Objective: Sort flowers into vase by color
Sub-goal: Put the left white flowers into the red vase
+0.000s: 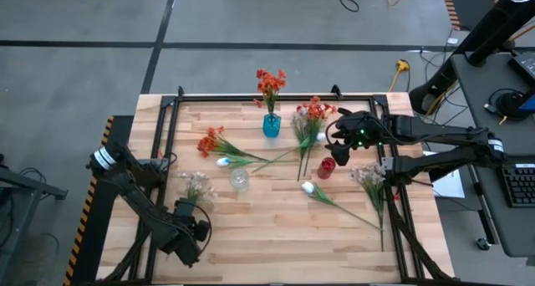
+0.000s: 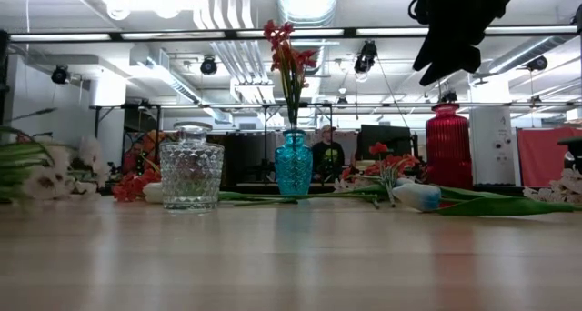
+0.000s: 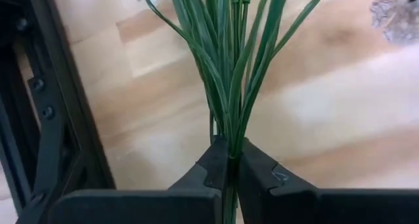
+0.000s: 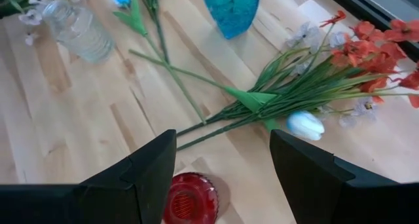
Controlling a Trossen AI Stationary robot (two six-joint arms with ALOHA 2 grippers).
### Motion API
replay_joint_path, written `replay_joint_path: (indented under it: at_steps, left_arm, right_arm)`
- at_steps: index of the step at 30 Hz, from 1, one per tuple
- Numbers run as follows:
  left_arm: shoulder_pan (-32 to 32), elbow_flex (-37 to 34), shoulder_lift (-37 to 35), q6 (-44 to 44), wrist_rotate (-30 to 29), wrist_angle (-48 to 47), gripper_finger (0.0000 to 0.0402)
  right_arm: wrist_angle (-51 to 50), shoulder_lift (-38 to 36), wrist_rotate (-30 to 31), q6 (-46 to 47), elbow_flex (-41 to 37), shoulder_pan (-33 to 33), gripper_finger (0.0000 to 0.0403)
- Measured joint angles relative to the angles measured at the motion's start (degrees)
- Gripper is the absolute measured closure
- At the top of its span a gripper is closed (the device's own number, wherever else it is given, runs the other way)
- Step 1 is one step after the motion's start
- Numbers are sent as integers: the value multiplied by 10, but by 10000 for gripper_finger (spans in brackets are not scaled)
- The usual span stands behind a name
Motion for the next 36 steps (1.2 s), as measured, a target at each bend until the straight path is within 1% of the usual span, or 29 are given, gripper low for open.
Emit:
replay_joint_path:
  at_steps: [4, 6, 11, 13, 14, 17, 20, 23, 25, 27, 31, 36]
  left_arm:
    - [-7, 34, -43, 19, 3, -43, 401]
    - [-6, 59, -61, 36, -11, -79, 401]
    - [-7, 139, -92, 68, -114, -169, 401]
    - [-7, 175, -94, 67, -155, -219, 401]
    - [-7, 188, -96, 70, -177, -226, 401]
    - [-7, 213, -111, 160, -299, -205, 401]
    - [-6, 237, -118, 231, -423, -203, 401]
    - [-6, 250, -132, 303, -516, -198, 401]
    - [-6, 254, -144, 360, -565, -182, 401]
    - [-4, 256, -158, 432, -596, -152, 401]
    - [9, 249, -189, 617, -602, -35, 401]
    - [51, 225, -208, 877, -596, 163, 401]
  right_arm:
    - [0, -4, 0, -6, 0, 15, 165]
    - [0, -5, 0, -7, 0, 21, 165]
    - [10, -3, 2, -15, 0, 33, 165]
    - [28, -2, 10, -19, -3, 39, 165]
    - [42, -2, 14, -20, -6, 42, 165]
    - [68, -2, 15, -27, -17, 52, 165]
    - [93, -1, 16, -36, -29, 65, 165]
    - [128, 0, 17, -61, -45, 81, 165]
    - [162, -1, 17, -83, -59, 93, 165]
    - [201, -1, 16, -101, -74, 103, 165]
    - [292, -2, 17, -127, -110, 126, 165]
    - [433, -1, 16, -134, -173, 159, 165]
